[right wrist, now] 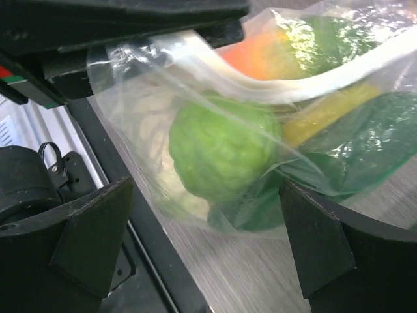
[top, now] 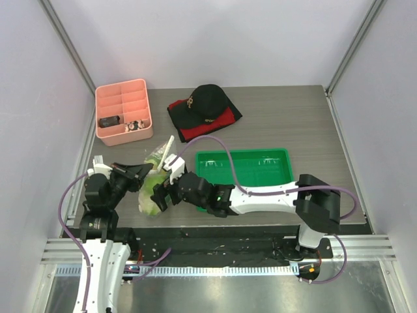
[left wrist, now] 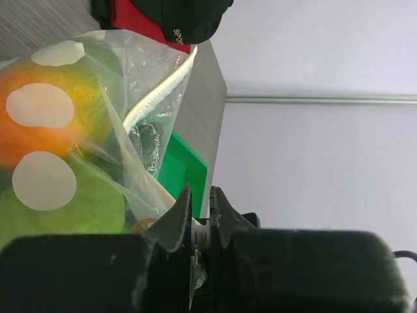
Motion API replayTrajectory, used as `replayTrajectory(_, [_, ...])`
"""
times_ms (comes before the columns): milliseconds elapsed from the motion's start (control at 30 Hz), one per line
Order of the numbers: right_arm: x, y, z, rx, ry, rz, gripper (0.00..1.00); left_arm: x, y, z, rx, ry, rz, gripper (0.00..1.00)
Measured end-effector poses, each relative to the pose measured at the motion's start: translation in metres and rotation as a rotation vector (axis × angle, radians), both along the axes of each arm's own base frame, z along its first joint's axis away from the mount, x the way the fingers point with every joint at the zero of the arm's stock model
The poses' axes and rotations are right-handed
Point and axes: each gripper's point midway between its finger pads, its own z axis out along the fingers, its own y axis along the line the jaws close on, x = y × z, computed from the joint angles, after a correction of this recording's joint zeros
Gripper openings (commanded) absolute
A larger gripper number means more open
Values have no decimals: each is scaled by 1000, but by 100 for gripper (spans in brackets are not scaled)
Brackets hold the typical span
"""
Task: Open the zip-top bag and remove the fake food
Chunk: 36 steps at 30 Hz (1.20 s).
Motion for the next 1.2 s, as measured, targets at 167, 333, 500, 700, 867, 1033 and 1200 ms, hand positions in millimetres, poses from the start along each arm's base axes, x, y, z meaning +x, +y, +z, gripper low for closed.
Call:
replayTrajectory(167, [-3,13,-4,19,-106,-40,100,0,0,2,-21,5,12,1])
replayTrajectory(333, [3,24,-16,-10,-250,-110,100,-2,-1,-1,-73,48,35,1])
replayTrajectory(500, [5,34,-15,-37,-379,-155,100,-13,2,-5,-119,99,79,1])
replayTrajectory(700, [5,41,4,10,-441,-173,100,-21,7,-8,-162,131,125,4])
replayTrajectory(867, [8,42,18,35,-471,-202,95,-24,8,-7,-179,150,139,16])
replayTrajectory(1033, [14,44,23,52,-510,-249,60,-30,11,17,-173,94,154,56])
replayTrajectory(1200, [22,37,17,76,-543,-296,11,-41,14,42,-118,24,152,88])
